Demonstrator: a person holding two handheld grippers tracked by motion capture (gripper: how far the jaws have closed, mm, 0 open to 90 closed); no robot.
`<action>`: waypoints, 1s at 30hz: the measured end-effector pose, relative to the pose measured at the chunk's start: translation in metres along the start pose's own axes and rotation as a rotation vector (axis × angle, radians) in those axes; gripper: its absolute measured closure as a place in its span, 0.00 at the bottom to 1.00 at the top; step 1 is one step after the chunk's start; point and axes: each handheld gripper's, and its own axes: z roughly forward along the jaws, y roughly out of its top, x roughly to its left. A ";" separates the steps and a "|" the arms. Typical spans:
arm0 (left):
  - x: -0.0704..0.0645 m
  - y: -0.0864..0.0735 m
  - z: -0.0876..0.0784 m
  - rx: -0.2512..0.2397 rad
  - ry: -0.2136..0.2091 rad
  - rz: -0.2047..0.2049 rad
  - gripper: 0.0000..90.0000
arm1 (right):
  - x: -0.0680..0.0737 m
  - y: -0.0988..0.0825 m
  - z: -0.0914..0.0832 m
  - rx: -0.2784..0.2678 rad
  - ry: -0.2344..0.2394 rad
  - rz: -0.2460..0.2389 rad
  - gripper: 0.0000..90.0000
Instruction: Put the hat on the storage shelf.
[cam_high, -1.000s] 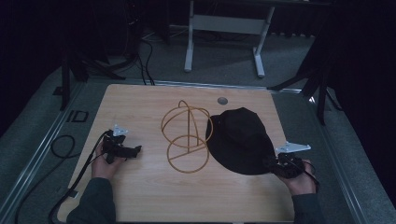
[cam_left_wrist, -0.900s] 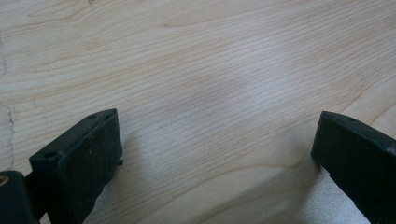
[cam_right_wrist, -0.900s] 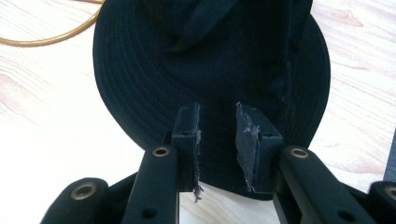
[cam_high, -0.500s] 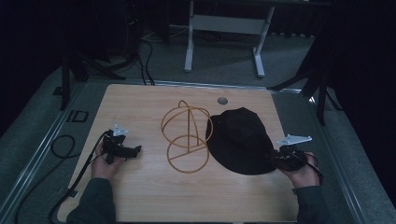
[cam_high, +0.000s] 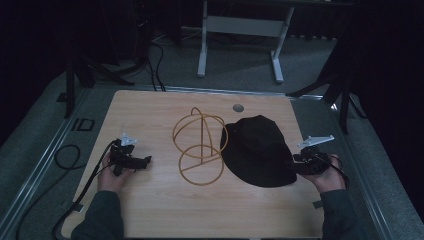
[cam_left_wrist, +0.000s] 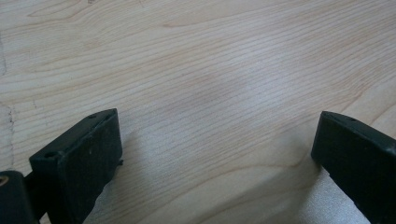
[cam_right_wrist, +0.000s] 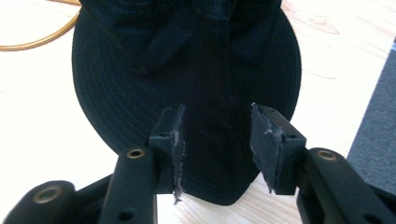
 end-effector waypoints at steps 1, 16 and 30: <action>0.000 0.000 0.000 0.000 0.000 0.000 0.02 | -0.001 0.002 0.001 0.004 0.005 -0.002 0.59; 0.000 0.000 0.000 0.000 0.000 0.000 0.02 | 0.001 0.034 0.012 0.111 0.055 -0.072 0.47; 0.000 0.000 0.000 -0.001 0.000 -0.001 0.02 | 0.002 0.059 0.027 0.223 0.061 -0.120 0.44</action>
